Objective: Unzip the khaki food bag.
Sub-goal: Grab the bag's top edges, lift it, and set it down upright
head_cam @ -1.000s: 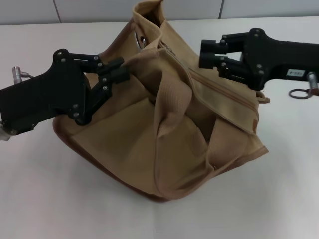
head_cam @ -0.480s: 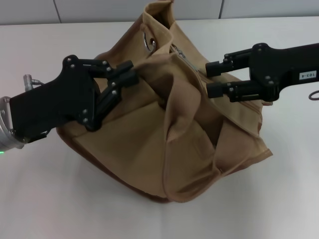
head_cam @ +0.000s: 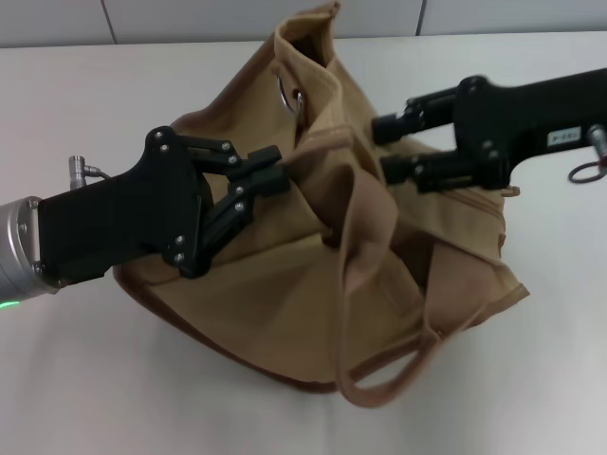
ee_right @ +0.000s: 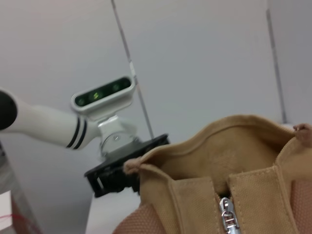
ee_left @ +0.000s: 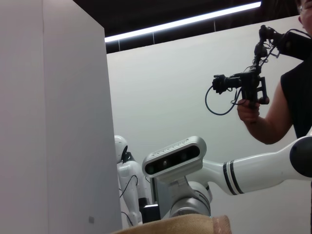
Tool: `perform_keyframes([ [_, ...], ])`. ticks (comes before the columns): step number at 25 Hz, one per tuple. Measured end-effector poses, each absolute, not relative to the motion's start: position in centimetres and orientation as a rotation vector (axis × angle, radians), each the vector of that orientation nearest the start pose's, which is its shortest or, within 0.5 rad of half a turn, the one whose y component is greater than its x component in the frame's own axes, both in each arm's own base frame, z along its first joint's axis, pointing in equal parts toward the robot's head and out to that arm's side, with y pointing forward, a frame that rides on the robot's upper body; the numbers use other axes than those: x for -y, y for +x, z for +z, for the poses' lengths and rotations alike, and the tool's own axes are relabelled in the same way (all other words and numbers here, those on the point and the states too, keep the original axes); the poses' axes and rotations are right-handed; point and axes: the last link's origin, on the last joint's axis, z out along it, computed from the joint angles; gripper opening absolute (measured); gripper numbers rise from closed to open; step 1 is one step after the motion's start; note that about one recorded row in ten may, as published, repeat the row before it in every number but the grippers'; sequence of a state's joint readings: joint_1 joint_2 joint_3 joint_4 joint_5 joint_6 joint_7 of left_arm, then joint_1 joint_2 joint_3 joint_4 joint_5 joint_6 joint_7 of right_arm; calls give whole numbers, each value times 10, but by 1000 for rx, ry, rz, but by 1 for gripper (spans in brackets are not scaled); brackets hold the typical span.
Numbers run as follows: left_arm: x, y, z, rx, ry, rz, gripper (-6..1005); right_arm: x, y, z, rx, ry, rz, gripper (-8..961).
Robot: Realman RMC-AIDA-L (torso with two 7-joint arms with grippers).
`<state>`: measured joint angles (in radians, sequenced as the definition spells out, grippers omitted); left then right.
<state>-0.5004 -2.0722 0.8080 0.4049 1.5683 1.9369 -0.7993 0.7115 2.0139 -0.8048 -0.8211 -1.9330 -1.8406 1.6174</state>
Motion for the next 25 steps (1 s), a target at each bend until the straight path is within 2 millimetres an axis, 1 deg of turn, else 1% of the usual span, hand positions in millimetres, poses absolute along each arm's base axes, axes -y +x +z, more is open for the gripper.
perform_keyframes([
  [6, -276, -215, -3, -119, -2580, -1430, 63, -349, 165, 17, -346, -3116, 655, 523],
  [7, -275, -213, -7, -133, -2597, -1438, 63, -347, 164, 11, -338, -3140, 616, 521],
  [8, -275, -213, -7, -133, -2597, -1438, 63, -347, 164, 11, -338, -3140, 616, 519],
  [12, -275, -208, -12, -147, -2615, -1454, 63, -343, 159, 1, -308, -3192, 576, 511],
  [17, -276, -208, -12, -146, -2616, -1453, 63, -341, 157, 0, -297, -3209, 588, 443],
  [25, -277, -208, -13, -142, -2615, -1444, 63, -333, 155, 0, -287, -3264, 623, 405],
])
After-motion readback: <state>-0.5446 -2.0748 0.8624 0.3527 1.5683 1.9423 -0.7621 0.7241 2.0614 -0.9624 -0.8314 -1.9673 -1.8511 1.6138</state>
